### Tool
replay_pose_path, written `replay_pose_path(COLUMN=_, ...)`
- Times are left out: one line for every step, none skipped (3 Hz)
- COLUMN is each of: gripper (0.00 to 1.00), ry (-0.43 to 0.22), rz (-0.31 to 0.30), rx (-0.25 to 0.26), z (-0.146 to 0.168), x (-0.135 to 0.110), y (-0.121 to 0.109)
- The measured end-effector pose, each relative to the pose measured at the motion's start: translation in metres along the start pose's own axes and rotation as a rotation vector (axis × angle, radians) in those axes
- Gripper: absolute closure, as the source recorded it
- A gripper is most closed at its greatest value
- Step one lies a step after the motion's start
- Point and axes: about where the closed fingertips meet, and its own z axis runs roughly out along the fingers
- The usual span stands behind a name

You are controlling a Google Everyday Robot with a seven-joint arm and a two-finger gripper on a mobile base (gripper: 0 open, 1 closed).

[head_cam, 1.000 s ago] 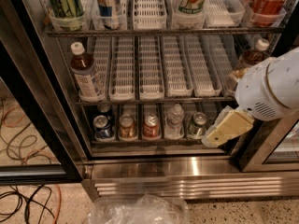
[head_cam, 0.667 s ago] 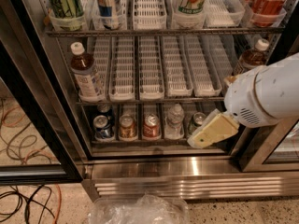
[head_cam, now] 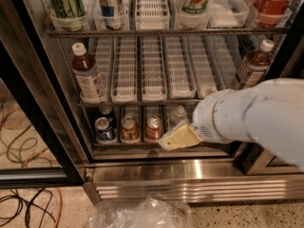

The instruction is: Pick 7up can from top shelf of fridge

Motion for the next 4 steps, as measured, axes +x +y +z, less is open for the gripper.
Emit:
replay_pose_path(gripper=0.0, ry=-0.059, rz=0.068, rx=0.019, z=0.044, x=0.002, y=0.005)
replay_pose_path(gripper=0.0, ry=-0.133, rz=0.139, rx=0.089, z=0.062, x=0.007, y=-0.009)
replay_pose_path(gripper=0.0, ry=-0.237, rz=0.21, rx=0.159, z=0.059, x=0.003, y=-0.034)
replay_pose_path(gripper=0.0, ry=-0.275, rz=0.218, rx=0.168, z=0.056, x=-0.006, y=-0.037)
